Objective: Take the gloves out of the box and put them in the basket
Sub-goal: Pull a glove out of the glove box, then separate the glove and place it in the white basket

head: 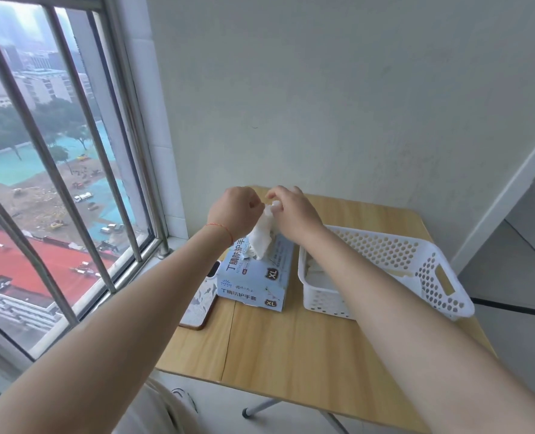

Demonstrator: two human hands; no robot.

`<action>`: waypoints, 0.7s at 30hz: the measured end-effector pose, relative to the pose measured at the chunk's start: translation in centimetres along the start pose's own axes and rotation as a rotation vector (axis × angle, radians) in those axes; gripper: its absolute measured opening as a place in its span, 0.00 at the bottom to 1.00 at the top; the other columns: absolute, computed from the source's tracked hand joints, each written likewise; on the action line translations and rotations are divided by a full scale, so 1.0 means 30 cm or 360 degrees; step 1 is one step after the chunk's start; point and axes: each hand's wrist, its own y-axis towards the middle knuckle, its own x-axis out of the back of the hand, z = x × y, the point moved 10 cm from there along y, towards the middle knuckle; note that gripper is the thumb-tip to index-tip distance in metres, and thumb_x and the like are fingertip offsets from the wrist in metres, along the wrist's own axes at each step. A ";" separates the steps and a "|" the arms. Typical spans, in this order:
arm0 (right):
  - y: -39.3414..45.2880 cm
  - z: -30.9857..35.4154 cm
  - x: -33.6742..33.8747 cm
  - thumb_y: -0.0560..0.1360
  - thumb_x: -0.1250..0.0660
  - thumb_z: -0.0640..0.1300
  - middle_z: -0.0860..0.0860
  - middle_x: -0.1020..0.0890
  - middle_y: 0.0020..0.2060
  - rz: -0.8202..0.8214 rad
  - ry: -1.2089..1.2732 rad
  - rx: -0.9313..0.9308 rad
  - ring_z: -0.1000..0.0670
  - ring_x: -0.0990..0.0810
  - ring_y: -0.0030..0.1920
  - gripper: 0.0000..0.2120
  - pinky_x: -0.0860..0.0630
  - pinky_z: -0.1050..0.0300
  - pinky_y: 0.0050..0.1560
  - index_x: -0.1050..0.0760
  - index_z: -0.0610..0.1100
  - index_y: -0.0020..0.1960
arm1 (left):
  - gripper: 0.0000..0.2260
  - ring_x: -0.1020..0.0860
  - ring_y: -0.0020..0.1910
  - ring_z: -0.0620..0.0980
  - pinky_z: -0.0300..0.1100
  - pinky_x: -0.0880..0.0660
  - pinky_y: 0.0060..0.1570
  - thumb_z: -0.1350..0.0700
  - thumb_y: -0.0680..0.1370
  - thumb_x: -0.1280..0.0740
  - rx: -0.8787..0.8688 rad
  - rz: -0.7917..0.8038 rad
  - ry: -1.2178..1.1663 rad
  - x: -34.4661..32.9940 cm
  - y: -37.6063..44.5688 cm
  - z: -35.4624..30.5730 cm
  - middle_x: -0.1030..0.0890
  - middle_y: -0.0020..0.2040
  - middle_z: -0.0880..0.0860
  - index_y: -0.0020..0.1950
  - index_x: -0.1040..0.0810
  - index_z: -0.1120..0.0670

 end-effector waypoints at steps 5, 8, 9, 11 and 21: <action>0.019 0.014 0.018 0.79 0.38 0.44 0.50 0.28 0.49 -0.0054 0.0035 -0.0017 0.48 0.23 0.48 0.07 0.26 0.54 0.50 0.21 0.46 0.51 | 0.08 0.21 0.44 0.51 0.41 0.26 0.42 0.54 0.79 0.35 -0.0083 -0.0127 -0.0138 0.027 -0.005 -0.014 0.19 0.44 0.49 0.47 0.19 0.56; 0.021 0.021 0.041 0.78 0.35 0.43 0.51 0.27 0.47 -0.0139 0.0066 -0.0011 0.50 0.24 0.46 0.05 0.27 0.56 0.46 0.21 0.45 0.48 | 0.06 0.21 0.44 0.49 0.38 0.28 0.39 0.53 0.77 0.32 -0.0034 -0.0051 -0.0358 0.007 -0.005 0.017 0.19 0.43 0.48 0.48 0.20 0.55; 0.021 0.027 0.053 0.77 0.35 0.42 0.51 0.26 0.46 -0.0180 0.0091 -0.0011 0.50 0.24 0.45 0.04 0.27 0.57 0.45 0.20 0.45 0.47 | 0.07 0.22 0.43 0.48 0.36 0.29 0.38 0.51 0.76 0.31 -0.0016 0.0004 -0.0396 -0.005 -0.006 0.026 0.20 0.44 0.48 0.48 0.21 0.53; 0.023 0.044 0.084 0.76 0.34 0.41 0.52 0.26 0.45 -0.0280 0.0129 -0.0001 0.51 0.25 0.44 0.04 0.27 0.57 0.44 0.20 0.45 0.45 | 0.08 0.23 0.42 0.46 0.34 0.29 0.37 0.50 0.74 0.28 0.0015 0.0078 -0.0427 -0.022 -0.005 0.041 0.21 0.44 0.48 0.48 0.22 0.51; 0.029 0.066 0.254 0.79 0.38 0.42 0.49 0.29 0.48 -0.0728 0.0214 0.0001 0.47 0.25 0.48 0.08 0.32 0.58 0.42 0.21 0.41 0.48 | 0.15 0.26 0.33 0.50 0.40 0.29 0.35 0.46 0.78 0.38 0.0517 0.0173 -0.0991 -0.026 -0.024 0.106 0.23 0.38 0.54 0.41 0.25 0.57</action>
